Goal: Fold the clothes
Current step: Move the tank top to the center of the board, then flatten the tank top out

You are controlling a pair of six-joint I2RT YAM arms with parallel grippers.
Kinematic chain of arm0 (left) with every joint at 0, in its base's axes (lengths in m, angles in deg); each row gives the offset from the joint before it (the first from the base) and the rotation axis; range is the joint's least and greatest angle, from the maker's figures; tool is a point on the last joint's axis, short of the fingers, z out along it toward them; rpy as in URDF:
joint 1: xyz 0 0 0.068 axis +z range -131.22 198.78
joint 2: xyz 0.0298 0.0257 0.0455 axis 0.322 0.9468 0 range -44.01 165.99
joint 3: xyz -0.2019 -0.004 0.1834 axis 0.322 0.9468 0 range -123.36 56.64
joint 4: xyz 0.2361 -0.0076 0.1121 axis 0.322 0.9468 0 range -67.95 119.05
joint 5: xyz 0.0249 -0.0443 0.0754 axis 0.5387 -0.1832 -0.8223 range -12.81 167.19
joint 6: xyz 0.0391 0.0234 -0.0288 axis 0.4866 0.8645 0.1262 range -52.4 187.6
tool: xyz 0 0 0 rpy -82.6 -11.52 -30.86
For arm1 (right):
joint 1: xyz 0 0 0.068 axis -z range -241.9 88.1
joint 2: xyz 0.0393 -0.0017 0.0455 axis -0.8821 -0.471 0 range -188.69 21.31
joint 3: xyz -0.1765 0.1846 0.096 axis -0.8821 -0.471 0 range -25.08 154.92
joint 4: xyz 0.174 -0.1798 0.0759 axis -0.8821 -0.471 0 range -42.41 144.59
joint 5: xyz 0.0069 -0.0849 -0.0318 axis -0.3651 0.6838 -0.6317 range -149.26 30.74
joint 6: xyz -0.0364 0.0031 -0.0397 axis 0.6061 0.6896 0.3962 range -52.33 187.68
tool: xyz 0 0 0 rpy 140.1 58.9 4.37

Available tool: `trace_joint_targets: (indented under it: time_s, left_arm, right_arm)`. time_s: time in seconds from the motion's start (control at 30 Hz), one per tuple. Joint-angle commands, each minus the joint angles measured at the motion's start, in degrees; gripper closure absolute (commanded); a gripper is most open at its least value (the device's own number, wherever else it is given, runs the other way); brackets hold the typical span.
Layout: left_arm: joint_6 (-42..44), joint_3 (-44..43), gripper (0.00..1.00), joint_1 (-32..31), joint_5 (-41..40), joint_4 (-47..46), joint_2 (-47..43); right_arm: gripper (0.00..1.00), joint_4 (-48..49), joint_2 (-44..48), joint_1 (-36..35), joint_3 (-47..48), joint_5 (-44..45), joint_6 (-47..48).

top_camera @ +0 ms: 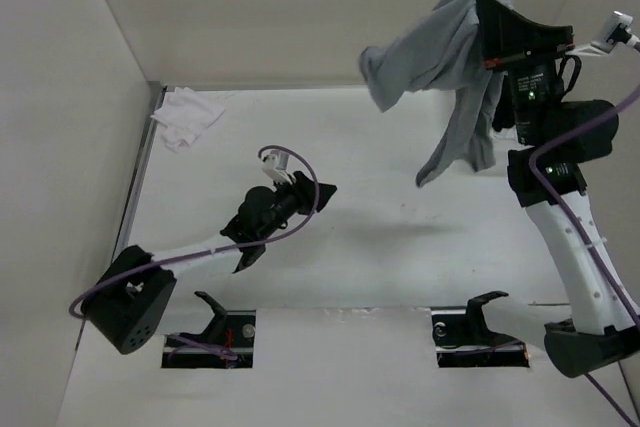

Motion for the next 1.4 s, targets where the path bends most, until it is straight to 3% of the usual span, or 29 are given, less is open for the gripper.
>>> trace_joint_targets:
  time_s: [0.0,0.13,0.27,0.37,0.47,0.53,0.63,0.8,0.87,0.9,0.97,1.03,1.1,1.17,1.27,1.37]
  left_arm:
    - [-0.6,2.0,0.63,3.9,-4.2,5.0,-11.2]
    - [-1.0,3.3,0.62,8.6,-5.2,11.8,-19.3]
    - [-3.4,5.3,0.61,15.5,-6.6,20.5,-27.2]
    - [-3.9,6.1,0.61,20.8,-5.3,24.5,-28.8]
    - [-3.6,5.9,0.61,24.5,-2.7,25.6,-27.1]
    - [-4.1,5.6,0.61,25.2,-1.8,25.3,-25.6]
    - [-3.5,4.8,0.60,23.3,-2.0,25.2,-23.8]
    - [-1.1,4.0,0.59,18.4,-3.9,24.8,-18.4]
    - [0.0,2.9,0.59,16.2,-5.0,24.4,-14.7]
    - [0.7,1.7,0.59,14.7,-5.6,24.1,-12.2]
    - [2.1,-0.5,0.60,12.1,-6.8,24.1,-8.0]
    - [3.1,-2.5,0.61,9.6,-8.6,24.1,-4.4]
    - [4.0,-4.0,0.61,7.2,-11.0,24.1,-1.7]
    - [5.2,-5.4,0.59,5.3,-14.4,24.3,0.6]
    - [6.0,-7.1,0.53,3.2,-18.6,24.1,3.6]
    - [7.5,-10.1,0.51,1.5,-20.0,24.1,7.8]
  right_arm:
    - [0.96,-5.1,3.0,-11.5,4.9,-2.1,8.5]
    - [0.94,-5.9,3.8,-17.1,1.1,0.0,9.5]
    - [0.93,-1.9,1.7,-19.8,-13.8,4.4,5.1]
    - [0.92,5.1,-5.9,-20.4,-23.2,5.2,-0.1]
    - [0.89,9.1,-18.8,-19.6,-22.6,4.2,-2.6]
    - [0.79,7.5,-27.8,-16.2,-17.6,2.1,-3.2]
    - [0.54,1.5,-33.8,-12.5,-11.9,-1.5,-3.9]
    - [0.42,1.9,-26.8,-12.3,-22.7,0.8,-0.3]
    - [0.53,1.3,-24.3,-12.4,-27.4,2.4,0.4]
    - [0.68,0.6,-22.4,-12.4,-31.4,3.4,0.3]
    - [0.84,-1.1,-20.3,-13.0,-36.1,4.7,-0.2]
    - [0.87,-4.3,-18.3,-15.3,-40.5,6.2,-0.4]
    - [0.82,-7.9,-15.7,-17.9,-44.5,8.6,-0.2]
    - [0.63,-11.5,-11.7,-21.1,-48.6,13.1,-0.1]
    - [0.45,-18.9,-5.4,-25.7,-52.7,19.9,-1.1]
    - [0.37,-28.1,-1.3,-30.3,-54.0,23.5,-3.9]
